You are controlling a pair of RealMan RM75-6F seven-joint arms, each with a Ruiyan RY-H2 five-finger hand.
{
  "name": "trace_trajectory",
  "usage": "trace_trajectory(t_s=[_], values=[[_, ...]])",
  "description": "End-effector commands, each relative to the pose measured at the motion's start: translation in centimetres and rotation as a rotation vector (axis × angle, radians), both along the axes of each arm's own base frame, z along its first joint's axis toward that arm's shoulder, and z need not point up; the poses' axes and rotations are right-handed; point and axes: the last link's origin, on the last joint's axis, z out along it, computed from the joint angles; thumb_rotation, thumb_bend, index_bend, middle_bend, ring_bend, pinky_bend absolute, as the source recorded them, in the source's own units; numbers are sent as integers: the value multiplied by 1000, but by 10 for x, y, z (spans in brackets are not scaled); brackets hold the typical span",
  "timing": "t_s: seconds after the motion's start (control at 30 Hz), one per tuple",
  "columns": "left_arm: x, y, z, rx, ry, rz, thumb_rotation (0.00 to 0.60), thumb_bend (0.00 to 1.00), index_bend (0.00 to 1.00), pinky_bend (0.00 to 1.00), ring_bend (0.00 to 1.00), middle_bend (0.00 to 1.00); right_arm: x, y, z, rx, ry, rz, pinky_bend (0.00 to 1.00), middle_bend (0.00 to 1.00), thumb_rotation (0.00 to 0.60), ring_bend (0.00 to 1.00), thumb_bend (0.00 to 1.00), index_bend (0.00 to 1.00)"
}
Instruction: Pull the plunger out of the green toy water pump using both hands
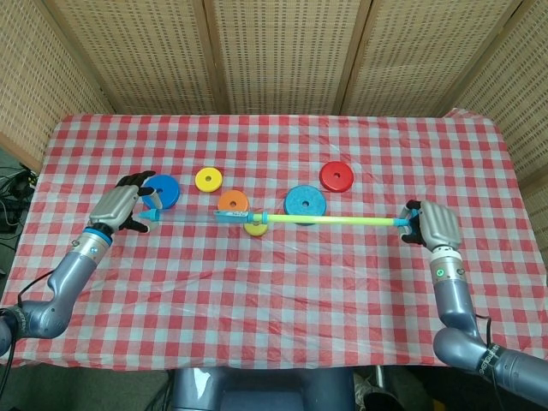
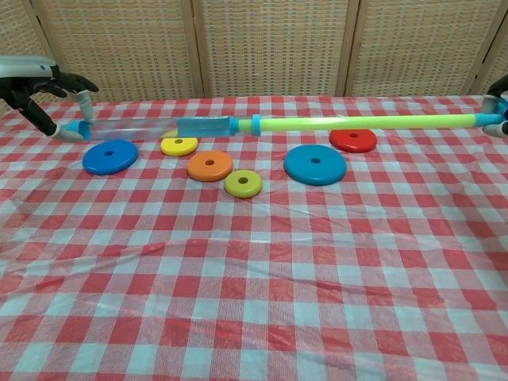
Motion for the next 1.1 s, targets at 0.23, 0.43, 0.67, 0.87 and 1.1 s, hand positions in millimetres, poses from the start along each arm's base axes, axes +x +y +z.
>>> trace_trajectory(t_s=[0.23, 0.43, 0.67, 0.87, 1.1], values=[[0, -3, -5, -19, 8, -7, 600, 292, 469, 0, 0, 0, -5, 1, 4, 21, 46, -1, 704, 1000, 600, 958, 546, 628], [0, -6, -4, -59, 52, -29, 600, 231, 145, 0, 0, 0, -14, 5, 0, 118, 101, -27, 194, 425, 600, 356, 358, 173], [-3, -11, -4, -54, 45, -24, 600, 227, 116, 0, 0, 0, -23, 7, -4, 147, 77, -47, 5, 54, 600, 4, 279, 41], [-12, -36, -1, 19, 11, -59, 600, 226, 103, 0, 0, 0, -33, 21, 0, 134, 55, -24, 0, 0, 600, 0, 229, 0], [-47, -97, 9, 216, 153, -130, 600, 165, 14, 0, 0, 0, -63, 70, 15, 58, 167, 31, 0, 0, 600, 0, 124, 0]])
